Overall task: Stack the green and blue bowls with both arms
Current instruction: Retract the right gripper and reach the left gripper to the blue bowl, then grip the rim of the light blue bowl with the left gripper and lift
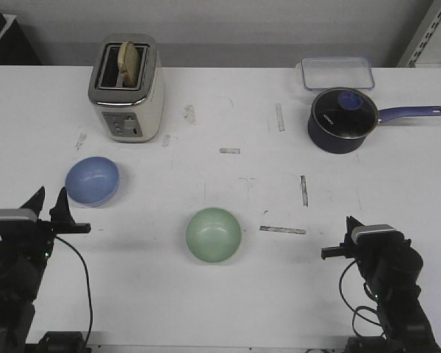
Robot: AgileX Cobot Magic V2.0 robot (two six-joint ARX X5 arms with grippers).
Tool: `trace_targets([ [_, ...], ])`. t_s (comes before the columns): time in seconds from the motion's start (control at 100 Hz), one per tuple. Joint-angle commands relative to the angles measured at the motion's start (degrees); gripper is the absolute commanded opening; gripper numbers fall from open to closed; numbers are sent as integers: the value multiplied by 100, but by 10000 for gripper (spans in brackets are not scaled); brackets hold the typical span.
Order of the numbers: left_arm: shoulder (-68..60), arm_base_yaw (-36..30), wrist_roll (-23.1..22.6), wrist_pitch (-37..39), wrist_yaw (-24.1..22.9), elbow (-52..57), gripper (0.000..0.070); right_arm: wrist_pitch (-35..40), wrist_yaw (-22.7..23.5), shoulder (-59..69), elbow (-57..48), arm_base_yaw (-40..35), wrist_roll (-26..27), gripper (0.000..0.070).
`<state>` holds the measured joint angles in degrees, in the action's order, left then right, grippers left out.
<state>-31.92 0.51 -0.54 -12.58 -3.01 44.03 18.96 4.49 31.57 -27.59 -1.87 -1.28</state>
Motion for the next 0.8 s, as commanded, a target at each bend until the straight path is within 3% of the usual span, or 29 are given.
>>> trace_targets([
  [0.0, -535, 83, 61, -129, 66, 470, 350, -55, -4, 37, -28, -11, -33, 1],
  [0.15, -1843, 501, 673, -1110, 592, 1591, 459, -55, -4, 37, -28, -48, -59, 1],
  [0.32, -3292, 1088, 732, -2260, 973, 2597, 468, -52, -7, 35, -28, -48, -68, 1],
  [0.44, -4046, 1377, 894, -2264, 1073, 2761, 468, -52, -4, 35, -28, -48, -68, 1],
  [0.59, -4813, 1537, 918, -2184, 1600, 2761, 467, -50, -4, 35, -28, -48, -68, 1],
  [0.79, -5608, 1567, 894, -2035, 1615, 2761, 463, -48, -7, 37, -28, -48, -68, 1],
])
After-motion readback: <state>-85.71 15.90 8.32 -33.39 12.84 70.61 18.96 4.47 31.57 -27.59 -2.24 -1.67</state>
